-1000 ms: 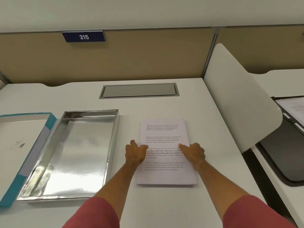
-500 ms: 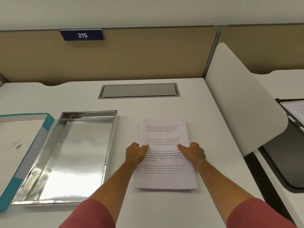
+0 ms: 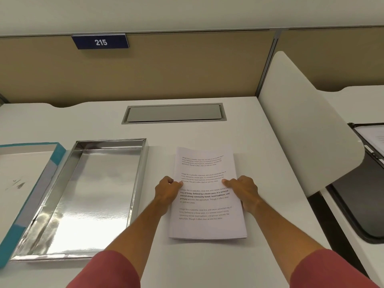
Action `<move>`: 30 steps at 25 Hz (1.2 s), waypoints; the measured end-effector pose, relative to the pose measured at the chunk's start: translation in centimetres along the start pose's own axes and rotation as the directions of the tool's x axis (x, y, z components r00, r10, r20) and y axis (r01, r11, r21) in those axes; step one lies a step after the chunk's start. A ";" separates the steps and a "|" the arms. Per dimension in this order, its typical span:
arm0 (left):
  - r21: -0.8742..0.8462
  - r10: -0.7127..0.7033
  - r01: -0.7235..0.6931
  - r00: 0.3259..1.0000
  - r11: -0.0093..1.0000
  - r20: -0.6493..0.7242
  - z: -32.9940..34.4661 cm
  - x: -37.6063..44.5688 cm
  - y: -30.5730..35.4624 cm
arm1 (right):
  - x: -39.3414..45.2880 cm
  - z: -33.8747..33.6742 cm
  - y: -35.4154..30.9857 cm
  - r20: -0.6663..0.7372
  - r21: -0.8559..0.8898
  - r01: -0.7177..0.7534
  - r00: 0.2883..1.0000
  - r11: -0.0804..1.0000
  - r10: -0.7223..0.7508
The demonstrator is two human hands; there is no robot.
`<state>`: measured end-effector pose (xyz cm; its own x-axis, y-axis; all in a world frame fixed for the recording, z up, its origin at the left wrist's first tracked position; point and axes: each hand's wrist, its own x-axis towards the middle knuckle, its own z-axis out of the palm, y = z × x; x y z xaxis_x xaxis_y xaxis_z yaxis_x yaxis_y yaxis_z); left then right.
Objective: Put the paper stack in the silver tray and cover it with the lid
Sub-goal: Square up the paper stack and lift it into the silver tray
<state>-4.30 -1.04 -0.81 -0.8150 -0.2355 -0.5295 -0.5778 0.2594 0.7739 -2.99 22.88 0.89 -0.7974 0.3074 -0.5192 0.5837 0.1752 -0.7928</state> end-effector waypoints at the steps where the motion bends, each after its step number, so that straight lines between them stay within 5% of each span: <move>1: -0.005 0.003 -0.003 1.000 1.000 -0.009 0.0 0.1 -0.1 | 0.2 0.0 0.1 0.009 0.026 -0.014 1.000 1.000 0.014; 13: -0.042 0.009 -0.003 0.989 0.999 0.145 -1.3 2.0 -0.2 | 2.3 -1.8 0.0 0.217 0.082 -0.218 0.956 0.973 0.196; 20: -0.152 0.243 -0.229 0.966 0.962 0.086 -3.0 -0.6 4.0 | 0.6 -3.5 -4.1 0.162 0.148 0.102 0.979 0.984 -0.126; 26: -0.082 0.528 -0.529 0.849 0.845 -0.030 -4.6 -3.9 7.5 | -1.8 -5.2 -6.4 0.128 0.222 0.406 0.889 0.886 -0.439; 30: 0.019 0.577 -0.577 0.814 0.817 -0.074 -4.9 -5.0 7.5 | -2.7 -5.8 -6.2 0.118 0.186 0.490 0.849 0.851 -0.515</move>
<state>-4.33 -2.48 9.32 -0.9929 -0.1114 0.0412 -0.0024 0.3655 0.9308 -3.57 26.43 9.08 -0.9957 0.0601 -0.0704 0.0775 0.1257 -0.9890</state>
